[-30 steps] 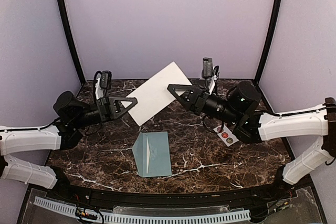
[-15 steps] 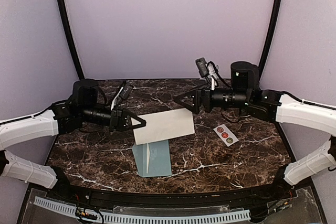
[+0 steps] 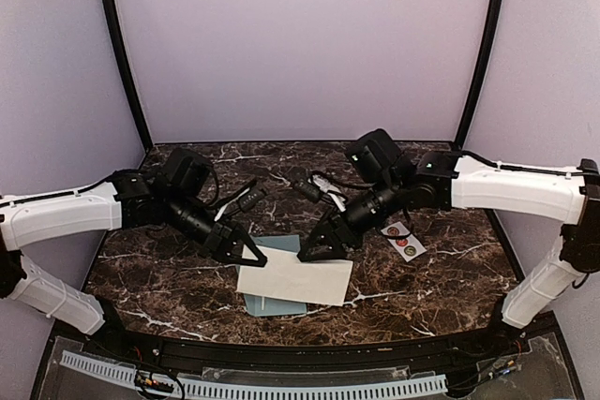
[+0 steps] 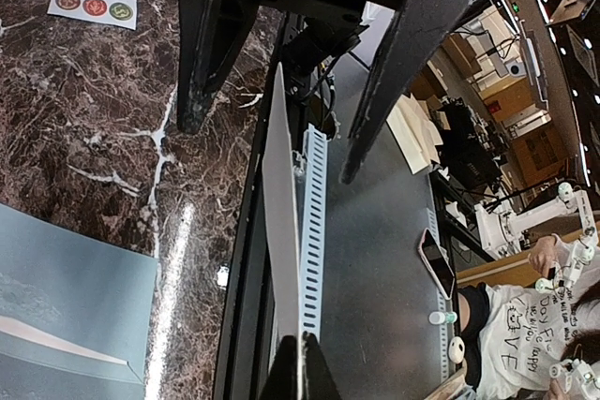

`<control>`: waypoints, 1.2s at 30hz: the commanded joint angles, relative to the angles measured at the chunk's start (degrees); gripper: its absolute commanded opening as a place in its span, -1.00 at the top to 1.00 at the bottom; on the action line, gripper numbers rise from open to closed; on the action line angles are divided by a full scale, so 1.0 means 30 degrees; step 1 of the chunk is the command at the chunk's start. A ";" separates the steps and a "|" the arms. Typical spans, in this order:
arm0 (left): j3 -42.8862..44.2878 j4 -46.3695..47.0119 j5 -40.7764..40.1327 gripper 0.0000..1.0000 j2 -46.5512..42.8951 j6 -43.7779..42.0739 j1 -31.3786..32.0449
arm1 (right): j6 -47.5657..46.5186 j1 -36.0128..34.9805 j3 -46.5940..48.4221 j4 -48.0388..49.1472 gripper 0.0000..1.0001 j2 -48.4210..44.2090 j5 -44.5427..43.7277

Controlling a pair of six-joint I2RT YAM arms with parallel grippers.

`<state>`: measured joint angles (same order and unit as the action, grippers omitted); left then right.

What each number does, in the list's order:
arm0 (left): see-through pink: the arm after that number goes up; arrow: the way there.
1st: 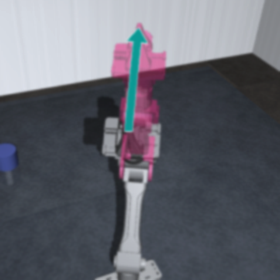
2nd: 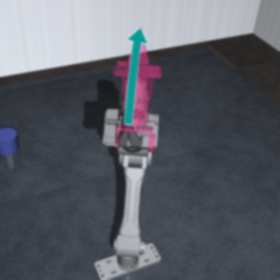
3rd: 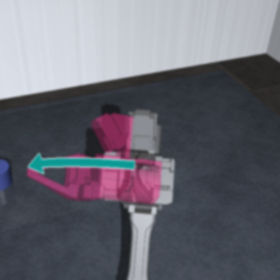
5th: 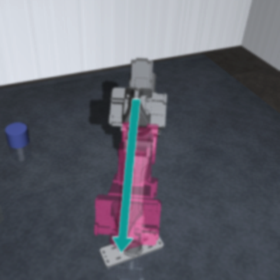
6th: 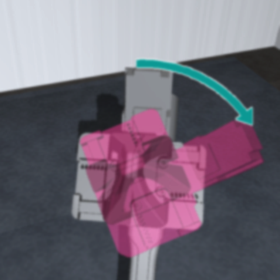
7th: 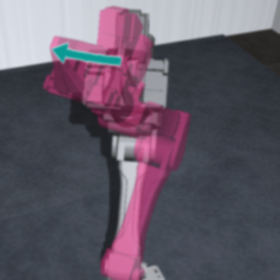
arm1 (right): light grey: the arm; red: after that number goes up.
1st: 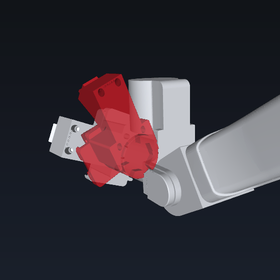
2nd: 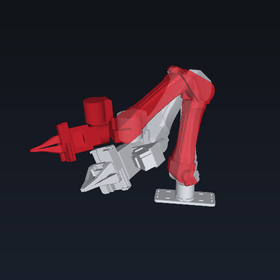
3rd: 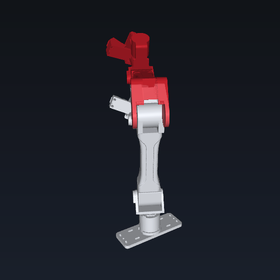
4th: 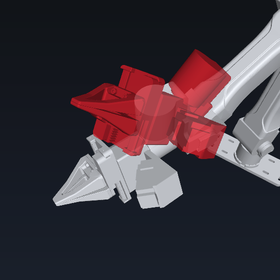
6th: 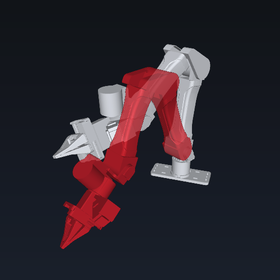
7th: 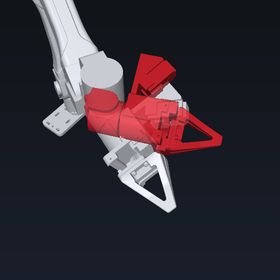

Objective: Place the letter into the envelope and seal it

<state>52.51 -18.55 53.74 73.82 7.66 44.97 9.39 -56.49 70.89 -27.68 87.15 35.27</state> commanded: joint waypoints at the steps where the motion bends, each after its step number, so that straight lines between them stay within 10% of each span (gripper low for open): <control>1: 0.0596 -0.1317 0.1187 1.00 0.0175 -0.0964 0.0127 | -0.0259 -0.0422 0.0422 -0.0063 -0.11 0.0396 0.1804; 6: 0.0649 -0.1327 0.1094 1.00 0.0236 -0.1040 0.0127 | -0.0014 -0.0519 0.0283 0.0406 0.50 0.0846 0.2726; 17: 0.0709 -0.1112 0.1621 1.00 0.0283 -0.1051 0.0127 | 0.0126 -0.0602 -0.0298 0.0810 0.48 0.1262 0.3231; 25: 0.0621 -0.0623 0.0480 0.98 0.0105 -0.0719 0.0127 | 0.0488 -0.0583 -0.0618 0.1574 1.00 0.0856 0.3320; 30: -0.0133 0.1556 -0.3321 -0.23 -0.0999 0.0674 0.0062 | 0.1737 -0.0466 -0.1769 0.4033 1.00 -0.1001 0.1377; 36: -0.2367 0.7287 -0.7258 -0.75 -0.3699 0.4548 -0.0343 | 0.4661 -0.0330 -0.4588 1.1479 1.00 -0.3943 -0.2604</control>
<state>49.63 -10.76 41.56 68.49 12.75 44.69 16.80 -57.65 61.21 -12.69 80.82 36.47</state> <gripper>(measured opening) 0.834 0.003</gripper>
